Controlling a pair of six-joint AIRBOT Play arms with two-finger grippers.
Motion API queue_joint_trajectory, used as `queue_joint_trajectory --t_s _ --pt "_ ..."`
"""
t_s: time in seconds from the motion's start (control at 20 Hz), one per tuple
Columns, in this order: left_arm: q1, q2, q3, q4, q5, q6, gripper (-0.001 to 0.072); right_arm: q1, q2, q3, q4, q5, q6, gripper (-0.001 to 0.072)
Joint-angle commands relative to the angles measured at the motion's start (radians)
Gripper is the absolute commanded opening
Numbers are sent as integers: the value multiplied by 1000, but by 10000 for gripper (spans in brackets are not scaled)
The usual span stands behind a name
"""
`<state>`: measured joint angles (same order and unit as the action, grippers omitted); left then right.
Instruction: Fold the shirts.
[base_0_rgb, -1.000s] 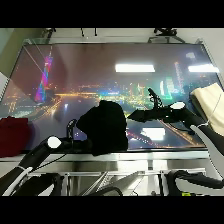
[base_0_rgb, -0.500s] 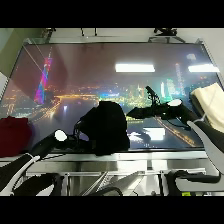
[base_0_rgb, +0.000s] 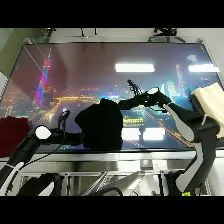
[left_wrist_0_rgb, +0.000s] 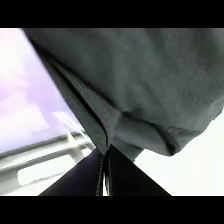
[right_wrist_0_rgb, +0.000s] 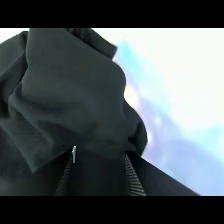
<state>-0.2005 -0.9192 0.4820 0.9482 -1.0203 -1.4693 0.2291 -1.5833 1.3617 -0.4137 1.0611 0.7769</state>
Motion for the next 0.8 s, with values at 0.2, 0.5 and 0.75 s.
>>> queue_joint_trajectory --t_s 0.2,0.5,0.75 --pt "152 34 -4 12 -53 56 15 28 -63 114 4 38 -5 21" --pt "222 34 -4 13 -91 103 15 -6 -48 114 10 -12 -31 531" --pt "268 34 -3 22 -124 112 15 -14 -58 114 11 -108 -30 591"
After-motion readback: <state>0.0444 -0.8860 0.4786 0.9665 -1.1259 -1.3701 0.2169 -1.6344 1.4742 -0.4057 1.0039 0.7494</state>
